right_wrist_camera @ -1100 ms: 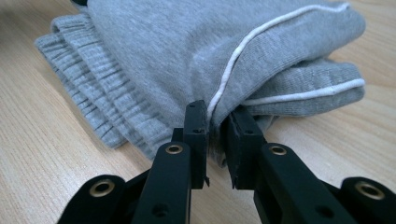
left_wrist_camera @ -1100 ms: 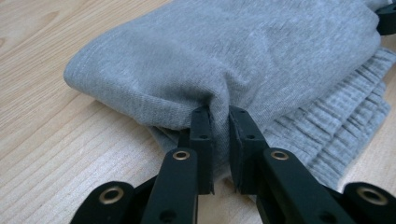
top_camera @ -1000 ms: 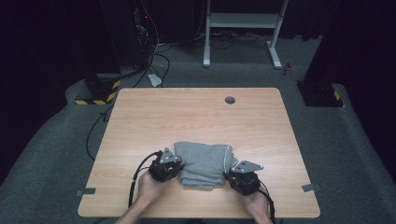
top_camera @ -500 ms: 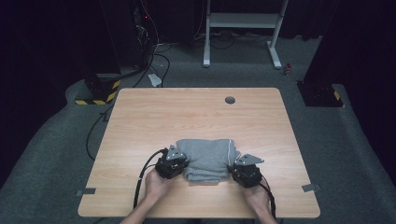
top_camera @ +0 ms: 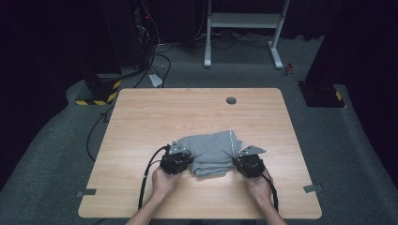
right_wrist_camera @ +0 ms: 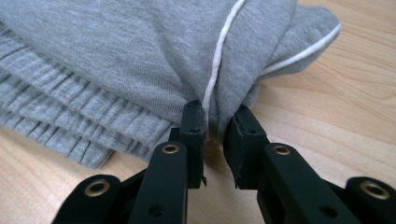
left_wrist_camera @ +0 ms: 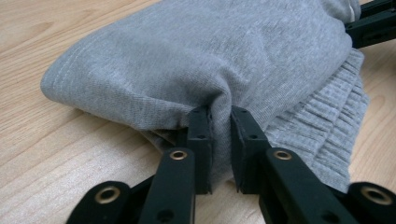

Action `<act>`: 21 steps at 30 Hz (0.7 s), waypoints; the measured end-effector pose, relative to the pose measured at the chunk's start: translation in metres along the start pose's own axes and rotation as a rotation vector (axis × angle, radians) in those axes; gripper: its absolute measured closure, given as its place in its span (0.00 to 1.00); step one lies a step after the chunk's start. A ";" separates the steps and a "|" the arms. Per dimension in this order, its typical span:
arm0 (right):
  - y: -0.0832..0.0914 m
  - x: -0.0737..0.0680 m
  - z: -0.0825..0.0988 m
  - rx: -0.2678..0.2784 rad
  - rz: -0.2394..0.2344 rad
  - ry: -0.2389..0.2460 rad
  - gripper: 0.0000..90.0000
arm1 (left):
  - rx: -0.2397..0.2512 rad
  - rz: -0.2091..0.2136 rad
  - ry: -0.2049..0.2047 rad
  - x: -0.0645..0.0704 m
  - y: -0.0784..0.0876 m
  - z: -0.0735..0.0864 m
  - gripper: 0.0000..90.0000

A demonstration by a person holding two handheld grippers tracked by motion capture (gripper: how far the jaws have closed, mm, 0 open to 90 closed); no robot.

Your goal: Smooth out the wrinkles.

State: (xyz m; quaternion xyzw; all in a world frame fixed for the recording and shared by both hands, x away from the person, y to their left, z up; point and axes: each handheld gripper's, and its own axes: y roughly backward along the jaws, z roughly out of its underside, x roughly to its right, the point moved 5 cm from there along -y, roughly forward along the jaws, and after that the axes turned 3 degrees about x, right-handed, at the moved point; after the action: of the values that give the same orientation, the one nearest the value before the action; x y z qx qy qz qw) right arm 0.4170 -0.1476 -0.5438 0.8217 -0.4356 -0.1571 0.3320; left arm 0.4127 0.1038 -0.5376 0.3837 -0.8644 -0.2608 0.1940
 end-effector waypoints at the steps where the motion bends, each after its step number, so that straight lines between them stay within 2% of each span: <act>1: 0.000 0.001 0.000 0.000 0.000 -0.006 0.84 | 0.002 -0.002 0.006 -0.001 0.001 -0.002 0.85; 2: 0.000 0.002 -0.001 -0.004 -0.003 -0.009 0.82 | 0.005 -0.004 0.004 -0.002 0.001 -0.004 0.82; 7: 0.012 0.008 -0.006 0.028 -0.044 -0.066 0.71 | 0.063 0.006 0.064 -0.007 0.014 -0.016 0.59; 8: 0.017 0.009 -0.008 0.041 -0.057 -0.076 0.69 | 0.076 0.008 0.093 -0.009 0.016 -0.018 0.56; 11: 0.028 0.012 -0.018 0.074 -0.081 -0.088 0.65 | 0.071 -0.006 0.115 -0.017 0.018 -0.024 0.49; 14: 0.033 0.015 -0.028 0.105 -0.101 -0.108 0.62 | 0.059 -0.016 0.165 -0.026 0.015 -0.031 0.44; 15: 0.033 0.016 -0.032 0.108 -0.108 -0.116 0.61 | 0.059 -0.016 0.165 -0.026 0.015 -0.031 0.43; 16: 0.031 0.017 -0.039 0.104 -0.103 -0.114 0.60 | 0.034 -0.031 0.179 -0.031 0.011 -0.037 0.42; 17: 0.029 0.018 -0.044 0.105 -0.097 -0.111 0.60 | 0.029 -0.035 0.176 -0.032 0.009 -0.038 0.41; 21: 0.020 0.020 -0.061 0.105 -0.087 -0.133 0.56 | -0.001 -0.055 0.222 -0.042 -0.001 -0.045 0.40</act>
State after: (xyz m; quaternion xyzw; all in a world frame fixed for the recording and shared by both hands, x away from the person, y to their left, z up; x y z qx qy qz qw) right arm 0.4496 -0.1474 -0.4854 0.8439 -0.4281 -0.2028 0.2518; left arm 0.4636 0.1216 -0.5089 0.4338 -0.8266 -0.2223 0.2813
